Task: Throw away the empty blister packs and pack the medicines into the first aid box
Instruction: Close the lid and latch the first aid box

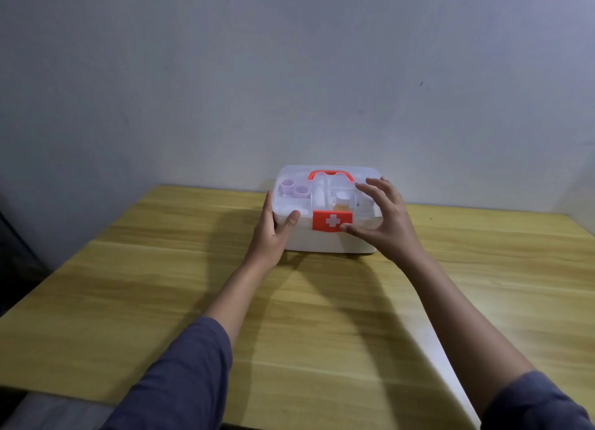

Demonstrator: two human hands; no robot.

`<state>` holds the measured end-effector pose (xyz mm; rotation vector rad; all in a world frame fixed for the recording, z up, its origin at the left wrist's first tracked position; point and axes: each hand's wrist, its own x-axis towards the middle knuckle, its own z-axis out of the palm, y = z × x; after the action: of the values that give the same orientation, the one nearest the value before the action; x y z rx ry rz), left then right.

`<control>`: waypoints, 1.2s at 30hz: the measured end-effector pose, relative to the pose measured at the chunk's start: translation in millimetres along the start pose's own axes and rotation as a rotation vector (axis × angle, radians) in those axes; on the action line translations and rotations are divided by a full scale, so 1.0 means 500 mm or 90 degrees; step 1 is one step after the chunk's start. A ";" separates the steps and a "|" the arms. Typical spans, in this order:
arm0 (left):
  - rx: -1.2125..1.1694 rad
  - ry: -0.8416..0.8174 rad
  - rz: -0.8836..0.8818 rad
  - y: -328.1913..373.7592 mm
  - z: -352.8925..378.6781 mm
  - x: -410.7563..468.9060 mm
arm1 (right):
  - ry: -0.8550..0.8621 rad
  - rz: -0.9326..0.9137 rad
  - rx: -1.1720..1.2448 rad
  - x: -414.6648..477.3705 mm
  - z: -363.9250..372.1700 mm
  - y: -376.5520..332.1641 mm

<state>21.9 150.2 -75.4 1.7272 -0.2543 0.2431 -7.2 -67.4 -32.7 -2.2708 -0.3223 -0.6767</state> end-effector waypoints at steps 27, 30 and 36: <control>-0.011 -0.105 -0.012 0.036 0.159 0.041 | 0.165 0.185 0.110 -0.047 -0.099 0.092; -0.010 -0.118 -0.021 0.032 0.195 0.062 | 0.170 0.198 0.105 -0.040 -0.123 0.124; -0.002 -0.123 -0.020 0.024 0.237 0.110 | 0.153 0.208 0.121 0.003 -0.144 0.174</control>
<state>72.8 29.5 -67.6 1.7517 -0.3680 0.0518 3.4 -179.5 -39.7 -1.9746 0.0960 -0.7042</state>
